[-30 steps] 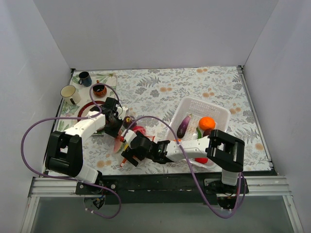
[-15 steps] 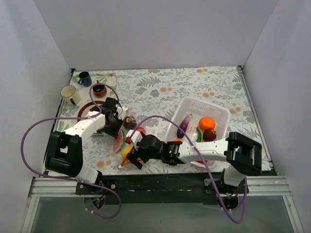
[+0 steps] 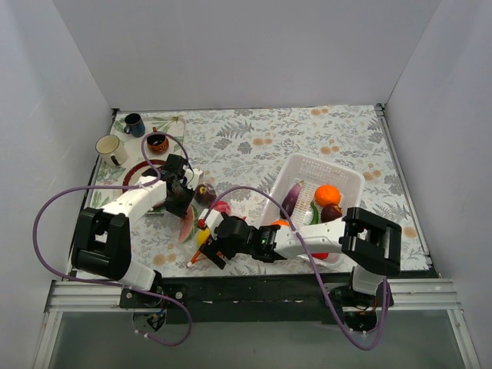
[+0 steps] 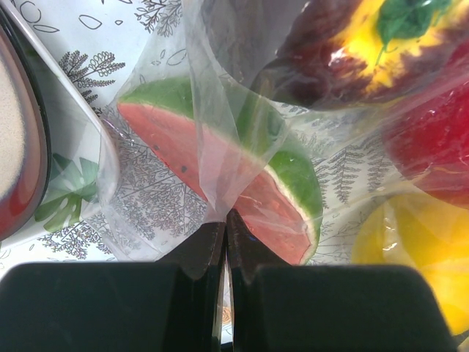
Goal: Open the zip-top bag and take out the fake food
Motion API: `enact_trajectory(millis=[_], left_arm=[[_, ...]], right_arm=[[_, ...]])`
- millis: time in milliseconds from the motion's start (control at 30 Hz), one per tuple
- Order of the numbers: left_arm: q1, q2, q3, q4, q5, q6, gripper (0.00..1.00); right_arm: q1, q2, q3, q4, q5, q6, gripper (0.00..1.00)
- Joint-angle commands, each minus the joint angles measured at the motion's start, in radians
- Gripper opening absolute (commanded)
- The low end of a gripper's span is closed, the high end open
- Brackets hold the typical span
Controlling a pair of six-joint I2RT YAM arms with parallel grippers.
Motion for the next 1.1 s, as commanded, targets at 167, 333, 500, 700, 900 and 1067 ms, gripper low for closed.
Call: enact_trajectory(millis=[167,333,500,700,900,1067], left_arm=[[-0.001,-0.035,-0.009,-0.003,0.008,0.007,0.00],[0.001,-0.040,-0.019,-0.005,0.012,0.005,0.00],[-0.001,-0.036,-0.013,-0.003,0.029,-0.002,0.00],[-0.010,-0.046,-0.013,-0.015,0.049,-0.012,0.00],[-0.010,-0.050,-0.034,-0.009,0.026,-0.001,0.00],[-0.010,-0.043,-0.054,0.029,-0.040,0.021,0.00]], right_arm=[[-0.014,0.113,0.154,0.061,0.114,-0.003,0.96],[-0.012,0.147,0.145,0.155,0.125,0.014,0.97],[-0.012,0.188,0.176,0.137,0.057,0.023,0.97],[-0.009,0.234,0.190,0.126,0.014,0.034,0.95],[-0.009,0.193,0.173,0.123,-0.004,0.028,0.69],[-0.005,0.038,0.064,0.101,-0.007,0.029,0.42]])
